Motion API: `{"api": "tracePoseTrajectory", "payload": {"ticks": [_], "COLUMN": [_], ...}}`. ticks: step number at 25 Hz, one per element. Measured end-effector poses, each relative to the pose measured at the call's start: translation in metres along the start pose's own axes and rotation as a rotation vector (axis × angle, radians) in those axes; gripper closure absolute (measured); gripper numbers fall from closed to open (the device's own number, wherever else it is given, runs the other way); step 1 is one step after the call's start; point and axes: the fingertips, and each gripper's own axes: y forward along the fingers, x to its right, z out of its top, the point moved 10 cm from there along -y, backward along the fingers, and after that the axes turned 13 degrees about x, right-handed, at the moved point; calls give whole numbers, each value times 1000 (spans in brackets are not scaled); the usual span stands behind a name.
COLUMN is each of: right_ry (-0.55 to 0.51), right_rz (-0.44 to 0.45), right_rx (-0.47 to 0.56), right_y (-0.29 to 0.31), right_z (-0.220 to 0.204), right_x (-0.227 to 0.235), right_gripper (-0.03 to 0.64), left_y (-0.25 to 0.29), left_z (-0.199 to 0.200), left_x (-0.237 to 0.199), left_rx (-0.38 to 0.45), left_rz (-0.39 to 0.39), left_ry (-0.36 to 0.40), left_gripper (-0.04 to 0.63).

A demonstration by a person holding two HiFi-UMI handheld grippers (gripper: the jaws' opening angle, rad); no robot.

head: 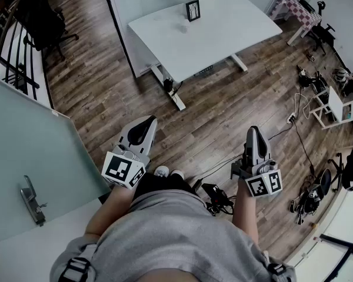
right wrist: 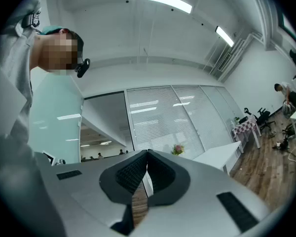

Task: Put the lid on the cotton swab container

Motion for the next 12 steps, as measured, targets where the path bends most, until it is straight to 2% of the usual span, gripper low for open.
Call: {"api": "tracePoseTrajectory", "payload": {"ticks": [6,12], "right_ry": [-22,-69], "right_rz": [28,53], "right_rx": [-10,-8], "right_y": [3,4], "right_z": [2,13], "right_x": [3,9], "right_gripper": [592,592], "left_y": [4,5], "left_z": [5,3], "left_x": [-10,-12], "left_rx": [60,65], "left_rz": [86,115], "left_ry": [26,17], "left_gripper": [591,591]}}
